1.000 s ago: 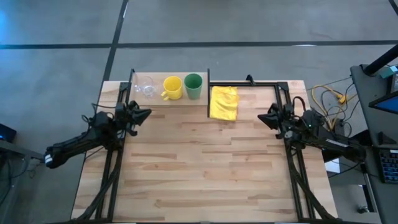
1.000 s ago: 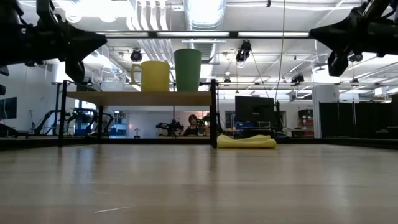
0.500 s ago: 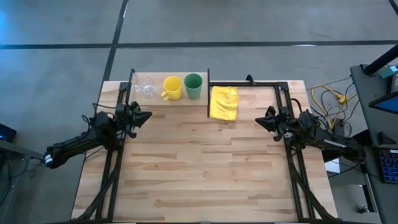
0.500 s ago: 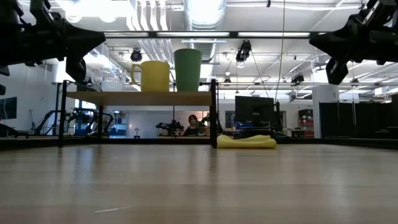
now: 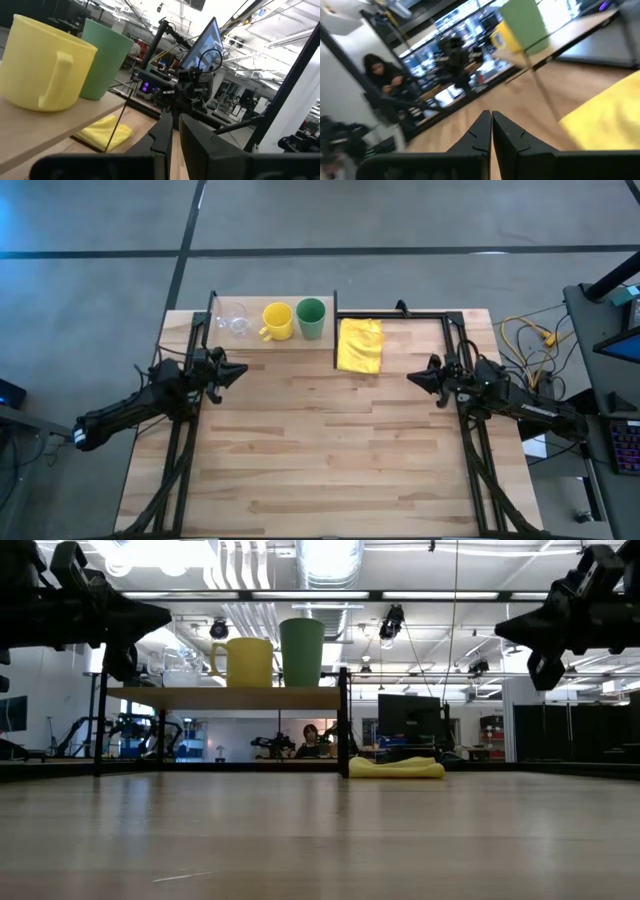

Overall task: Stack small to large cups/mugs on shelf
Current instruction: Return to Home Position

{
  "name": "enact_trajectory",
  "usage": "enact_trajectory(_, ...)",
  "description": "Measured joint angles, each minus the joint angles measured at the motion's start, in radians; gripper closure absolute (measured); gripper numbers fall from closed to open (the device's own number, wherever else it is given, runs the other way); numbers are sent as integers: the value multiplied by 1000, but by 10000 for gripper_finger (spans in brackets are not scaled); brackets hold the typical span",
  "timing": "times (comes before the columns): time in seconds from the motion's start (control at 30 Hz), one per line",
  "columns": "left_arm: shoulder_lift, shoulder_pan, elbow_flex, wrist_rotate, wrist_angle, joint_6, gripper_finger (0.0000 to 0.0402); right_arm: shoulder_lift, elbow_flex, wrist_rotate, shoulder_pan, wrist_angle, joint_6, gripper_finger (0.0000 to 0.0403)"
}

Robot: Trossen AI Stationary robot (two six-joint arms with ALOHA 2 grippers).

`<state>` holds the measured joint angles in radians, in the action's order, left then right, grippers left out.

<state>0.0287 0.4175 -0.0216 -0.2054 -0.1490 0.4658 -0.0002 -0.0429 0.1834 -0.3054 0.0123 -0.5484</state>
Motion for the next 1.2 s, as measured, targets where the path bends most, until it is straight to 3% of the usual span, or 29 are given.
enact_trajectory(0.2, -3, 0, 0, -3, 2, 0, 381, 0, 0, -90, 0, -16, 83, 394)
enact_trajectory(0.43, -3, 0, -14, -3, 0, 0, 381, 0, 34, -99, 0, -125, 129, 394)
enact_trajectory(1.2, 1, 0, -20, -4, 147, 17, 381, 0, 34, -105, 0, -119, 96, 394)
